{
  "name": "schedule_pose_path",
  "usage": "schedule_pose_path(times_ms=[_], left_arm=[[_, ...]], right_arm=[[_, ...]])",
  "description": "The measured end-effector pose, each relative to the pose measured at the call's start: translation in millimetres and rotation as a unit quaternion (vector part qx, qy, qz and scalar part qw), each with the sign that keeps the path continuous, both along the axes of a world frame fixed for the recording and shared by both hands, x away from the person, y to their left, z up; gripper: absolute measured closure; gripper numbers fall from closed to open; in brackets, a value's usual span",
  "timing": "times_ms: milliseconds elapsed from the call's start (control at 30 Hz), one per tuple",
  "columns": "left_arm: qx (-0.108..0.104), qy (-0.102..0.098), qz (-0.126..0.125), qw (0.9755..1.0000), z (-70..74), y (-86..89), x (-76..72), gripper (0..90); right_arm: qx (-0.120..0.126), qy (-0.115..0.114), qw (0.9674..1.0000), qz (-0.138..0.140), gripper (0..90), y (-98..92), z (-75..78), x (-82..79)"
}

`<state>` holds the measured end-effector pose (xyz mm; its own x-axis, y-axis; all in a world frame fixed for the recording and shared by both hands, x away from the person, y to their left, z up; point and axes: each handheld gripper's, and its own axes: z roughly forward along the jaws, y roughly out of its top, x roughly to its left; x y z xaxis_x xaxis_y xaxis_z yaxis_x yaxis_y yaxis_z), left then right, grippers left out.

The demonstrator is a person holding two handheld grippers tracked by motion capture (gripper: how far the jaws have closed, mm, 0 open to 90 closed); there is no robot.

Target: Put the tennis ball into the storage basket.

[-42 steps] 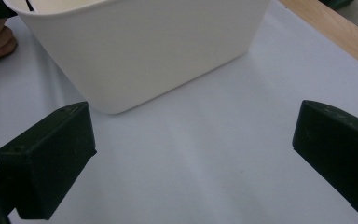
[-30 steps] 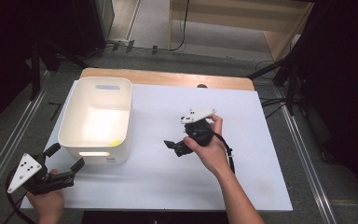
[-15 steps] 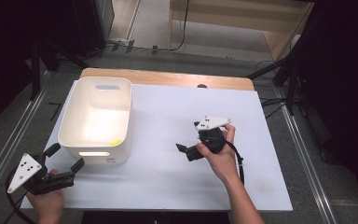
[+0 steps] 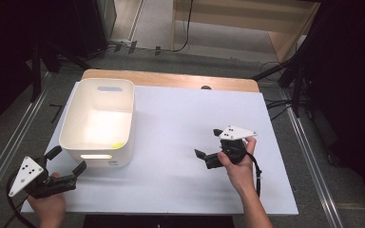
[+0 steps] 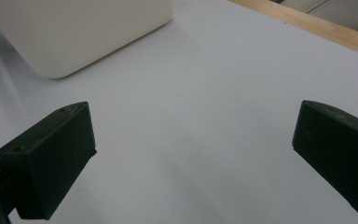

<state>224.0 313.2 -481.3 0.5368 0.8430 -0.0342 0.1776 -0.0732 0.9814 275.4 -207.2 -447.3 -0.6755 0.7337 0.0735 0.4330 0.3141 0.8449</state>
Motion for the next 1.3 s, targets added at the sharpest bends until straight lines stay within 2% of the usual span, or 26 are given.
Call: schedule_pose_path(times_ms=[200,667,1033,1300], left_arm=[[0.001,0.0,-0.001,1.0,0.0,0.0,-0.1,1.4],[0.007,0.001,0.001,1.0,-0.1,-1.3,0.2,1.4],[0.008,0.002,0.001,1.0,-0.2,-1.9,0.3,1.4],[0.009,0.002,0.001,1.0,-0.2,-2.0,0.4,1.4]], right_arm=[[0.009,-0.008,0.9999,-0.011,0.0,-14.5,-5.4,-7.5],[0.023,-0.011,0.9989,-0.039,0.0,-45.3,-17.4,-22.9],[0.042,-0.021,0.9968,-0.065,0.0,-72.8,-23.7,-41.0],[0.041,-0.034,0.9954,-0.079,0.0,-92.5,-30.0,-55.5]])
